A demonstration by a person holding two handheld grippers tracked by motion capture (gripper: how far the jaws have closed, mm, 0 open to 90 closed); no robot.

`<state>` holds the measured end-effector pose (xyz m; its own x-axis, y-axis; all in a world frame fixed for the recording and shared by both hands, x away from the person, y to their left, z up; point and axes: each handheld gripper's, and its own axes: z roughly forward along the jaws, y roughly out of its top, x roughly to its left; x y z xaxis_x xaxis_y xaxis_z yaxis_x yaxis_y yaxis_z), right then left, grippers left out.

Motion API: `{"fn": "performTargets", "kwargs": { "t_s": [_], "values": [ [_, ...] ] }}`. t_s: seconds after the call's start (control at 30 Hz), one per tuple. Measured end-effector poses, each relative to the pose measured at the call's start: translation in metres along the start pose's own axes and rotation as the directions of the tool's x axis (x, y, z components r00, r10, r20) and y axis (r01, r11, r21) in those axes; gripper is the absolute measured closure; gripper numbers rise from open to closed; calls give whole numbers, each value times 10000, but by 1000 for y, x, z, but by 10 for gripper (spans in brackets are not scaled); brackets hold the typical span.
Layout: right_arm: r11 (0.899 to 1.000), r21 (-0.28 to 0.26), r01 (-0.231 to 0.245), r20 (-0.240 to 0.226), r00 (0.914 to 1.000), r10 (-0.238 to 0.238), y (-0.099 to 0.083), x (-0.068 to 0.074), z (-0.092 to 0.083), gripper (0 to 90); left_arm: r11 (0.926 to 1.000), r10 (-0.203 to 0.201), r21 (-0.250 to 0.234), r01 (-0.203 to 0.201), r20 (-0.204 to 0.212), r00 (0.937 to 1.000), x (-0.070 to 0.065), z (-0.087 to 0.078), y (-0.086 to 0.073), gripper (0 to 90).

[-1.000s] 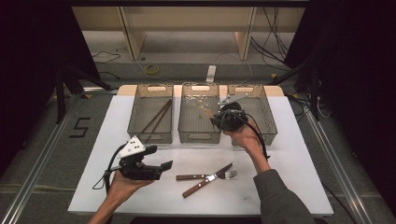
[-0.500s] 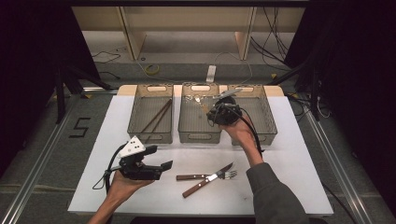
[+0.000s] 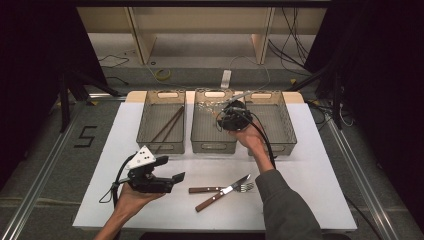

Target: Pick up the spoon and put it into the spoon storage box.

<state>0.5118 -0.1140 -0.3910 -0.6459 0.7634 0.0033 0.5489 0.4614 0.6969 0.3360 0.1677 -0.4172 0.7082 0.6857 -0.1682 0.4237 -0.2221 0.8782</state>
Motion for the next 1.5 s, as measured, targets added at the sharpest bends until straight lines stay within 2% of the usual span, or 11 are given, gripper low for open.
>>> {"fn": "performTargets", "kwargs": {
  "t_s": [0.57, 0.97, 1.03, 1.17, 1.5],
  "values": [
    [9991, 317, -268, 160, 9995, 263, -2, 3, 16, 761, 10000, 27, 22, -27, -12, 10000, 0, 0, 0, 155],
    [9986, 515, -113, 36, 9999, 111, -4, 6, 25, 754, 10000, 3, 20, -3, -22, 10000, 0, 0, 0, 155],
    [9981, 591, -164, 3, 9999, 164, -4, 7, 26, 740, 10000, 5, 39, -5, -26, 10000, 0, 0, 0, 155],
    [9989, 384, -267, -196, 9994, 275, -3, 6, 24, 680, 10000, -18, 67, 18, -25, 10000, 0, 1, 0, 155],
    [9995, 84, -303, -446, 9985, 306, -5, 1, 5, 555, 10000, -53, 69, 53, -43, 10000, 1, 1, 0, 155]
  ]
}}
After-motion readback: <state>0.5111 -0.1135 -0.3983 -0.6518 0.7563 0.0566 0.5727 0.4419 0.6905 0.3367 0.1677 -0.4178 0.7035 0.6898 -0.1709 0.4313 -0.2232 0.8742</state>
